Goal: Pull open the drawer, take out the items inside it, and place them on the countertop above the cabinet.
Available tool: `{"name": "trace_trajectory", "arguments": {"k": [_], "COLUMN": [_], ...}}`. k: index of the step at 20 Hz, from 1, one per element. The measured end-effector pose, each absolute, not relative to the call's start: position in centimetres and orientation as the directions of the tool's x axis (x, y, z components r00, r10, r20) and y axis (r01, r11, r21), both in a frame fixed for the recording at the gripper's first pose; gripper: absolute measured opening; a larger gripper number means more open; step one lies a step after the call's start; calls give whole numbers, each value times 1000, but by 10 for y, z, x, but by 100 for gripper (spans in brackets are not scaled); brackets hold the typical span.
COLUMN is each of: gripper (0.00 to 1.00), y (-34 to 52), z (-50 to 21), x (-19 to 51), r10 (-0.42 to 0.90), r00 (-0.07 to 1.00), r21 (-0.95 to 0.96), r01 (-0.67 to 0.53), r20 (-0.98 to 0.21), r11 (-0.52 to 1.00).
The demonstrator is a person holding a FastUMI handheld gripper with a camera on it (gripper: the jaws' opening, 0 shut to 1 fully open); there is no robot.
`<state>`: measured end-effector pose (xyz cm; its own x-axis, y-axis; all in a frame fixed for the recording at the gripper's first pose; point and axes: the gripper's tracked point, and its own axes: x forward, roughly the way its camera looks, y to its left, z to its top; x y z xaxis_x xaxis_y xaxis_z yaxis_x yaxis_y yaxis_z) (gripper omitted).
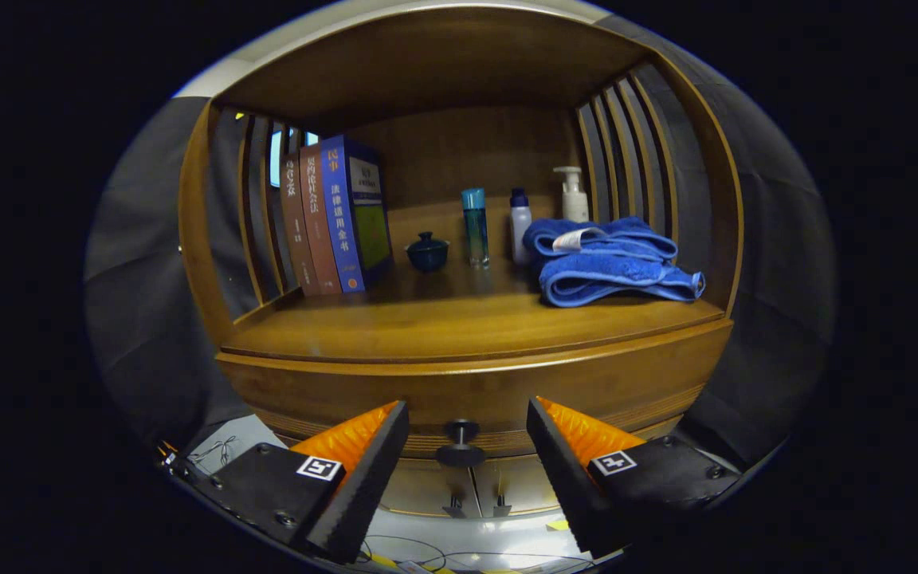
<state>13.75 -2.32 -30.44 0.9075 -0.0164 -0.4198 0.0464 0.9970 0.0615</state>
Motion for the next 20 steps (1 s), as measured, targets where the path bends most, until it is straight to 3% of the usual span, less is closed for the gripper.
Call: {"name": "trace_trajectory", "arguments": {"k": [7,9,12,13,15,17,20], "gripper": [93,85,50,43,43,31,31], "y": [-19,-20,-19,-18,-18,-18,-18], "z": [-351,-355,-360,-362,-362,-359,-360], "x": [151,150,152,152,156,150,150], "r10": [-7,-13,-18,-17,-19,-24,-26], "r00": [869,858,858,857,858,859,855], "r21": [60,46,26,26,28,19,14], "r01": [42,43,37,35,39,39,39], "r20": [-495,-513,-514,-515,-513,-511,-518], "r11": [997,998,999,999,999,999,999]}}
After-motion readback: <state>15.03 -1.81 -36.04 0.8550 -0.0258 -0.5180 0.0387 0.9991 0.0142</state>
